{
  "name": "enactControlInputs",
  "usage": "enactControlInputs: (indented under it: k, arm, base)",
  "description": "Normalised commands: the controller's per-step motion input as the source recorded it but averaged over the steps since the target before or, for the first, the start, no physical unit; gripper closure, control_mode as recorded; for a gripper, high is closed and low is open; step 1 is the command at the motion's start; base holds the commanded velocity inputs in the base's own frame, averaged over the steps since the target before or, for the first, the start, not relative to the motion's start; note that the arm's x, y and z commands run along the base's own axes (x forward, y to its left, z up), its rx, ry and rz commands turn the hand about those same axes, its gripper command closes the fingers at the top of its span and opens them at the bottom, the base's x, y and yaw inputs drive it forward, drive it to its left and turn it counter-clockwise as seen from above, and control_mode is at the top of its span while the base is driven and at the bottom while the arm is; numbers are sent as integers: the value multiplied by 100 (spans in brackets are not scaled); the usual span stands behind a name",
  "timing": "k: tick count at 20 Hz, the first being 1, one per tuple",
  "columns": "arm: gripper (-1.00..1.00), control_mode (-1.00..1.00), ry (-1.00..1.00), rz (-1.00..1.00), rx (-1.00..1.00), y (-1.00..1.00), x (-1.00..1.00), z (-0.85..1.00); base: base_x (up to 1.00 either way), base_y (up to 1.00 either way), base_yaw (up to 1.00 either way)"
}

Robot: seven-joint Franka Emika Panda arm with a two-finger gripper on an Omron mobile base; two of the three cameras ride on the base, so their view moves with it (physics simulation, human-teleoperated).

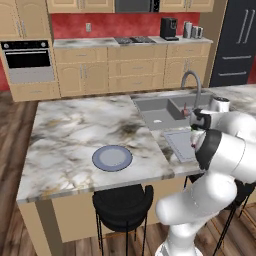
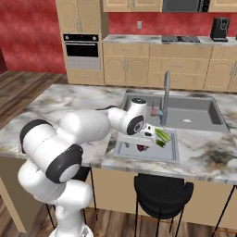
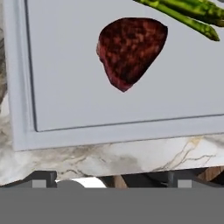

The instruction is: Create a steak meal by picking up the steak and asparagus from the tray and placing them on the plate. Leave the celery on the tray.

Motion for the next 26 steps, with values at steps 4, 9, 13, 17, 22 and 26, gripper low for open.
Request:
enactControlInputs:
  k: [4,9,13,17,22,26]
  arm:
    - [-100,-100,0,0,1,-16,34,-34]
    - [-100,-100,0,0,0,-1,37,-33]
    - [-100,-100,0,0,0,0,39,-30]
    - [-100,-100,0,0,2,-6,41,-30]
    - [-100,-100,0,0,3,-13,40,-25]
    - [-100,-100,0,0,3,-13,39,-14]
  base:
    - [0,0,0]
    - [0,0,0]
    - [0,0,0]
    - [0,0,0]
    - [0,0,0]
    - [0,0,0]
